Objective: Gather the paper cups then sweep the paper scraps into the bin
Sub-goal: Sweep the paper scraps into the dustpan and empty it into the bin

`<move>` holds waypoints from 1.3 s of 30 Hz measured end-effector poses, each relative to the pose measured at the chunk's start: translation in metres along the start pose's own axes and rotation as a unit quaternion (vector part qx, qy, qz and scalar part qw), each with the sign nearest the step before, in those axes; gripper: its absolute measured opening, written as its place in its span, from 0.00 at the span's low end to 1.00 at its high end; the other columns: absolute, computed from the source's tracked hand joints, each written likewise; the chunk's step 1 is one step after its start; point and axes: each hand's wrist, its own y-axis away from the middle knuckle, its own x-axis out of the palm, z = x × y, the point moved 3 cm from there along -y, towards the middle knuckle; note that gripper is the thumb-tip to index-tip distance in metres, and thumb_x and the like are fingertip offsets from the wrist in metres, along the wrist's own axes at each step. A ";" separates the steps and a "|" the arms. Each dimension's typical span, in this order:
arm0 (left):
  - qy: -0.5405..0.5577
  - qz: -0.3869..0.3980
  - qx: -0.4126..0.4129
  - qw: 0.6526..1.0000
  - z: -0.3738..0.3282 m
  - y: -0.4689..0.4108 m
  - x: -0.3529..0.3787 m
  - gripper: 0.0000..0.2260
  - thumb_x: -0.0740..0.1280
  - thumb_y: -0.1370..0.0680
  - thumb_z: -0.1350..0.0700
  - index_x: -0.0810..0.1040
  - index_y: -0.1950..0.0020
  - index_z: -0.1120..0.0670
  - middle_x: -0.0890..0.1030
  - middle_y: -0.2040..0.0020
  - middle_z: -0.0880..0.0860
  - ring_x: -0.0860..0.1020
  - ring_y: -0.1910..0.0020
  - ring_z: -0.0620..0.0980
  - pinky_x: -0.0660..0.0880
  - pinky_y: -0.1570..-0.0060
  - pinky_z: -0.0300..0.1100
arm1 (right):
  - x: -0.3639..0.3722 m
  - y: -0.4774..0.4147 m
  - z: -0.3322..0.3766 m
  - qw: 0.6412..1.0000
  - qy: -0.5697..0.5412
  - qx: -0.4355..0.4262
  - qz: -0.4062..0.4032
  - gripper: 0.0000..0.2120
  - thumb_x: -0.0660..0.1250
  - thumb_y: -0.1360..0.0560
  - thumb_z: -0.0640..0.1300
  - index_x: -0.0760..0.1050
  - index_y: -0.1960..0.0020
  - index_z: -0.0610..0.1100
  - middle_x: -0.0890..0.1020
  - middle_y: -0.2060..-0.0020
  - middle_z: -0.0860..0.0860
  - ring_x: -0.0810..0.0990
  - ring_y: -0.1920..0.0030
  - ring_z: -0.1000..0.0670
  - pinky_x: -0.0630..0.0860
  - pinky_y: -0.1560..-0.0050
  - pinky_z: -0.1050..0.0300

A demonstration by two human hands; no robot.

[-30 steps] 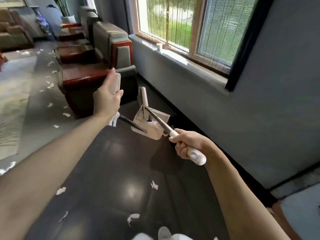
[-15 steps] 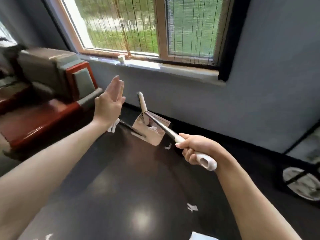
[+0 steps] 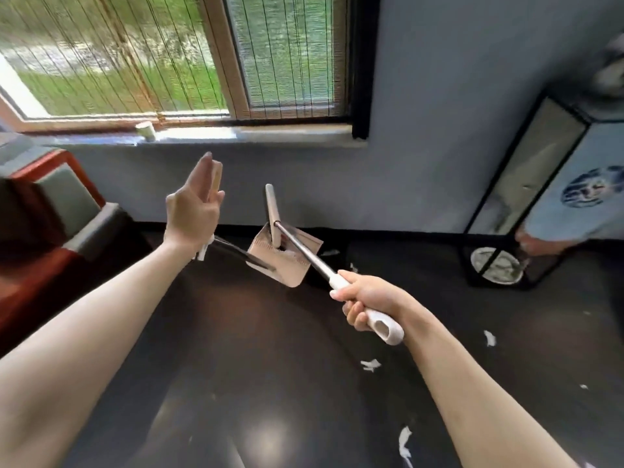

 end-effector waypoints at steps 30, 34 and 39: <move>-0.251 0.406 0.407 0.779 0.047 -0.030 0.127 0.29 0.61 0.20 0.43 0.48 0.25 0.35 0.77 0.49 0.54 0.81 0.59 0.62 0.76 0.64 0.49 | 0.000 0.006 0.000 0.929 -0.282 -0.107 -0.216 0.29 0.56 0.21 0.32 0.59 0.25 0.55 0.67 0.78 0.51 0.64 0.82 0.59 0.61 0.86 0.68; -0.240 0.505 0.241 0.793 0.056 -0.027 0.138 0.34 0.59 0.23 0.34 0.35 0.28 0.28 0.81 0.56 0.48 0.80 0.63 0.49 0.74 0.60 0.42 | -0.001 -0.001 -0.007 0.928 -0.278 -0.104 -0.227 0.30 0.57 0.21 0.32 0.58 0.24 0.55 0.67 0.78 0.51 0.64 0.82 0.59 0.61 0.85 0.68; -0.304 0.546 0.132 0.769 0.080 -0.007 0.147 0.39 0.58 0.25 0.31 0.45 0.21 0.46 0.79 0.42 0.57 0.78 0.54 0.52 0.75 0.54 0.43 | 0.004 -0.018 -0.017 0.935 -0.263 -0.094 -0.217 0.32 0.56 0.21 0.31 0.55 0.23 0.55 0.68 0.79 0.51 0.64 0.82 0.59 0.62 0.85 0.68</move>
